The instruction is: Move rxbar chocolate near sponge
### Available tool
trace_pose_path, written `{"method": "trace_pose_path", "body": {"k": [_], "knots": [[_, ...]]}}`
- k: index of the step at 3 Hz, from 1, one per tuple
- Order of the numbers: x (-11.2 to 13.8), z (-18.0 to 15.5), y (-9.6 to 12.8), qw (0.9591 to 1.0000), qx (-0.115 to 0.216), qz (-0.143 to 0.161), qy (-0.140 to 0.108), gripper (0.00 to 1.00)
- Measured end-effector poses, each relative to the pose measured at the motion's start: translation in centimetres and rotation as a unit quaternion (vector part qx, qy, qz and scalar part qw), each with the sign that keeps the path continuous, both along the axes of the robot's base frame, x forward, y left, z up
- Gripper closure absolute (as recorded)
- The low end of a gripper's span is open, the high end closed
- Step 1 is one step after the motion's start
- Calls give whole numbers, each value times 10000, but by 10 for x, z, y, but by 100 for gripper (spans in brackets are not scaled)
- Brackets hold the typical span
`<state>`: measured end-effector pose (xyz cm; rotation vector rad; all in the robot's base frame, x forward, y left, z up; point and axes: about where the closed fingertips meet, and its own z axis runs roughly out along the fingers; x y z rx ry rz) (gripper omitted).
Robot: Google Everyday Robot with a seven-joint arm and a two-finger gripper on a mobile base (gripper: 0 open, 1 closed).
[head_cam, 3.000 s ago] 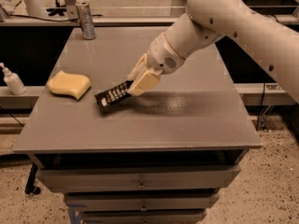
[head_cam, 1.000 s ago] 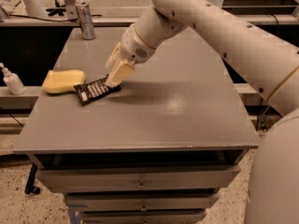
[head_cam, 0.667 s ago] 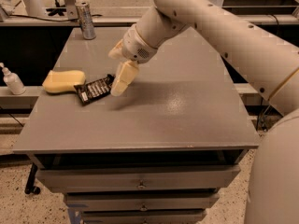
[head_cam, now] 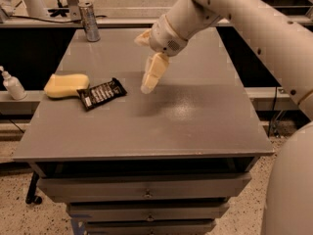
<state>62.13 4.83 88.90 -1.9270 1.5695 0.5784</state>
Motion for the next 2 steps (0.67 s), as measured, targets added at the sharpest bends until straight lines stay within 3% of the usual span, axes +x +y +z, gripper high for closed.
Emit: {"method": "trace_pose_path", "body": {"k": [1, 2], "knots": [[26, 30, -56, 9992, 1, -174, -359, 0], [34, 52, -61, 9980, 94, -244, -580, 0]]}}
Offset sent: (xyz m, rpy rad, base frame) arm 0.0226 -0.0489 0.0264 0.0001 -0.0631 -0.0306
